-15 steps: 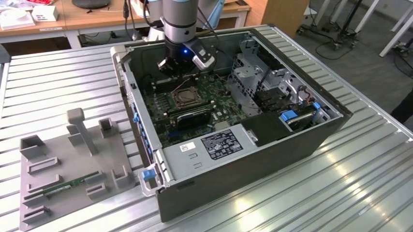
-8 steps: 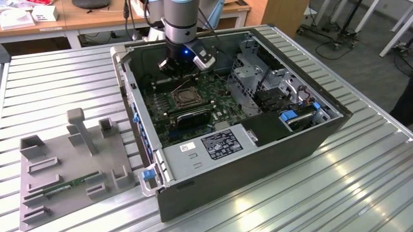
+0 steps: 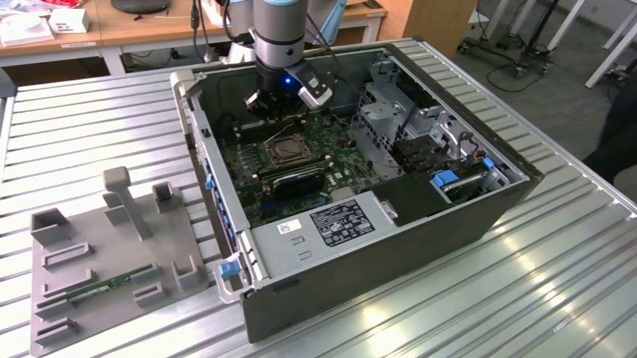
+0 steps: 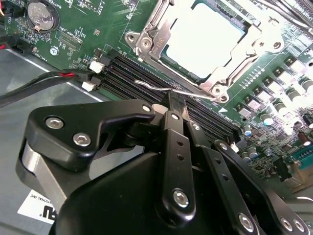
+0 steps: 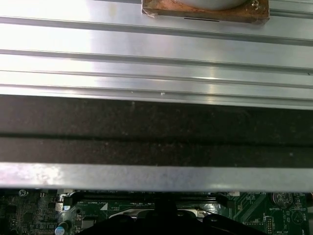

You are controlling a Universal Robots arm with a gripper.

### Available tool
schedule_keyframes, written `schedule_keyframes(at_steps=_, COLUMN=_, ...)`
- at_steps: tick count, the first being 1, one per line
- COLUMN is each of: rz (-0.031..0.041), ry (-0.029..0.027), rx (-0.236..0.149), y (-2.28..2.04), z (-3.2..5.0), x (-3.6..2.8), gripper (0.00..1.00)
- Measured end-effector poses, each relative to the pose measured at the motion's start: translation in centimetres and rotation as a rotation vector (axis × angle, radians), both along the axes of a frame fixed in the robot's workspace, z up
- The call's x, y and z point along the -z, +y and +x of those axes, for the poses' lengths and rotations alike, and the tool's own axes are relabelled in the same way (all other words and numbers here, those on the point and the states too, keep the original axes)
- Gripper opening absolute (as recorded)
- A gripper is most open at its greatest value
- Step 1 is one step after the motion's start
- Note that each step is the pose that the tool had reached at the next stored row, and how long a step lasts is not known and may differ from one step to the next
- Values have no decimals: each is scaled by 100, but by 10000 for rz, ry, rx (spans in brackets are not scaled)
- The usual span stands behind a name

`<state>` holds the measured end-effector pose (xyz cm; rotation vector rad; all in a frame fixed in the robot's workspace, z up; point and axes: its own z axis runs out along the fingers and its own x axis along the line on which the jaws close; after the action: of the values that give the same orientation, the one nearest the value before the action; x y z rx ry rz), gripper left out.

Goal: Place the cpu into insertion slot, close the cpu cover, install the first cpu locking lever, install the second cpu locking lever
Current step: 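Install the first cpu locking lever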

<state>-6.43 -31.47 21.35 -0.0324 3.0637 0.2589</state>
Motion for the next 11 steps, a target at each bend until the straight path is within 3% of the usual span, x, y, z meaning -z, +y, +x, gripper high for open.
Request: schedule_keyframes(at_steps=11, rz=0, ry=0, rx=0, y=0, z=23, x=31, gripper=11)
